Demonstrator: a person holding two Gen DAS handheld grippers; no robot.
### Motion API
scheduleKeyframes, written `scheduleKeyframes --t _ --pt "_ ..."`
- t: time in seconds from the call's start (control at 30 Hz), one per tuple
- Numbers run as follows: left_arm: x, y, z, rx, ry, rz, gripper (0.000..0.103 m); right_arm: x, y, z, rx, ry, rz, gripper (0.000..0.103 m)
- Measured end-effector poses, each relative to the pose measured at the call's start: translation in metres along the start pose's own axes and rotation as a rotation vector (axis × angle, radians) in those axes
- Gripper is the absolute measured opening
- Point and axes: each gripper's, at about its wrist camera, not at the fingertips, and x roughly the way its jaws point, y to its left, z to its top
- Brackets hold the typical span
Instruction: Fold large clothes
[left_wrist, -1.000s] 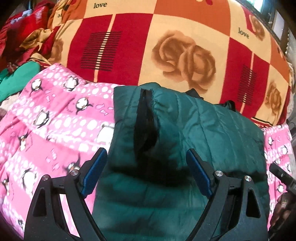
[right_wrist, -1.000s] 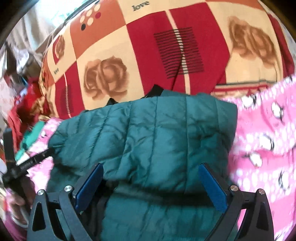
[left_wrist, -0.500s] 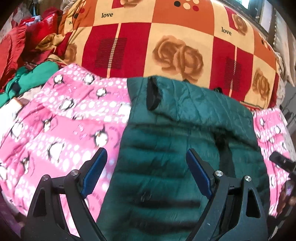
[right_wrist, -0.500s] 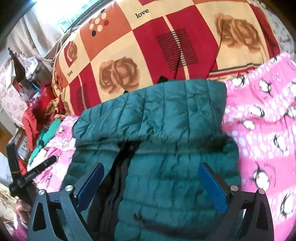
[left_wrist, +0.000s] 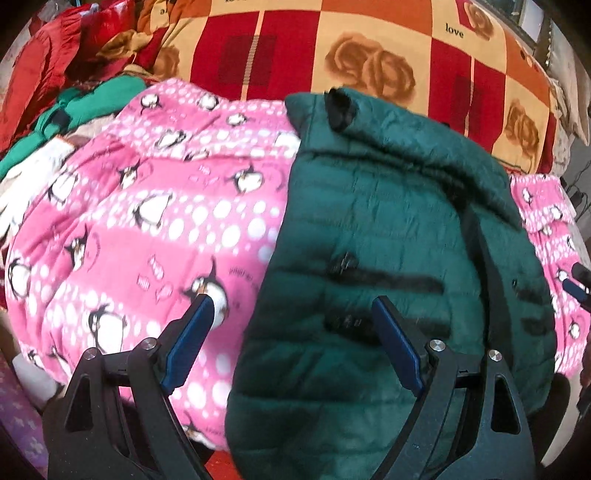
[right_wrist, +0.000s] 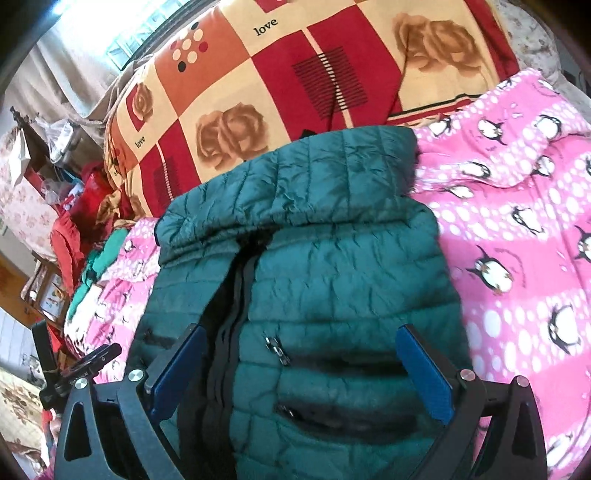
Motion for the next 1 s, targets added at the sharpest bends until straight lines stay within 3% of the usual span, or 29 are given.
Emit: scheduleKeyframes --t 0.47,1.0 --pt "-0.004 0.008 -0.032 -0.003 0.056 -0.023 0.087 -0.028 -0.008 -0.042 -0.036 0.003 -0.153 0.102" --pt "-0.012 0.023 -0.047 -0.066 0.071 -0.076 0.087 -0.058 -0.004 -0.065 0.077 0.018 0.12 0.103"
